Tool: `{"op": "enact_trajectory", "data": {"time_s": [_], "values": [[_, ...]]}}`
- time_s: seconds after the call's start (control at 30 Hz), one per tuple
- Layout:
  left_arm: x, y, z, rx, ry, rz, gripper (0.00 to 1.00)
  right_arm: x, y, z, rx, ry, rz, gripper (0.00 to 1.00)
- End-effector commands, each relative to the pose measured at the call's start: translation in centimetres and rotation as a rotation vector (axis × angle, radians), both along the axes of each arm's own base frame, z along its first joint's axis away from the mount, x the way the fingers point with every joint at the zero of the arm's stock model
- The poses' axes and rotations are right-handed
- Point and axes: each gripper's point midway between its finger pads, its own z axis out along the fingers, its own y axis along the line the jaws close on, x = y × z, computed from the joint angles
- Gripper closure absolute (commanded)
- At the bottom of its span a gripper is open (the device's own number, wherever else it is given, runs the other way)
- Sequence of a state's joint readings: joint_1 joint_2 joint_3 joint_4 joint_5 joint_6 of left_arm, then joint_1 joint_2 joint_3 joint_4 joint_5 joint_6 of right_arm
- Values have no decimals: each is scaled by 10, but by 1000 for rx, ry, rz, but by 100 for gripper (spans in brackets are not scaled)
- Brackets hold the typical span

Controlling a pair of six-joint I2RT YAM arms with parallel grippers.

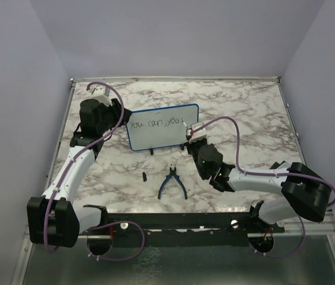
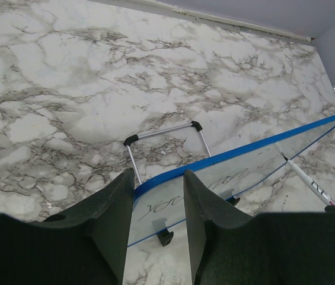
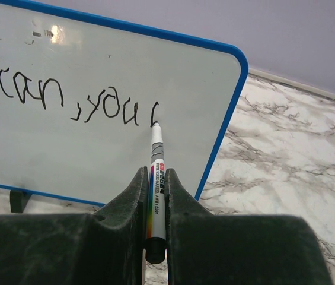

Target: Write a sentence on the whiteboard

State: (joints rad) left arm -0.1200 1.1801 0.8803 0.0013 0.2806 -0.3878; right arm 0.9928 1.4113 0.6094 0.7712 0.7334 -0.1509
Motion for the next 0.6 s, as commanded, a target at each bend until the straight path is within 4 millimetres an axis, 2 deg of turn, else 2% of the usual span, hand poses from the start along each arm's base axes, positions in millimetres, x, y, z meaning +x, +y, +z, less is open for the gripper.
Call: {"op": "enact_trajectory", "data": {"time_s": [0.0,0.33,0.57], "values": [[-7,-6,0,-5,0,-37,60,5,-8,27,41,-61,-44,99],[-7,-6,0,-4,-1,-37,60,5,-7,24,36,-57,-45,99],[-8,-6,0,-4,-2,-38,60,2,-11,5,23,-7,-55,99]]}}
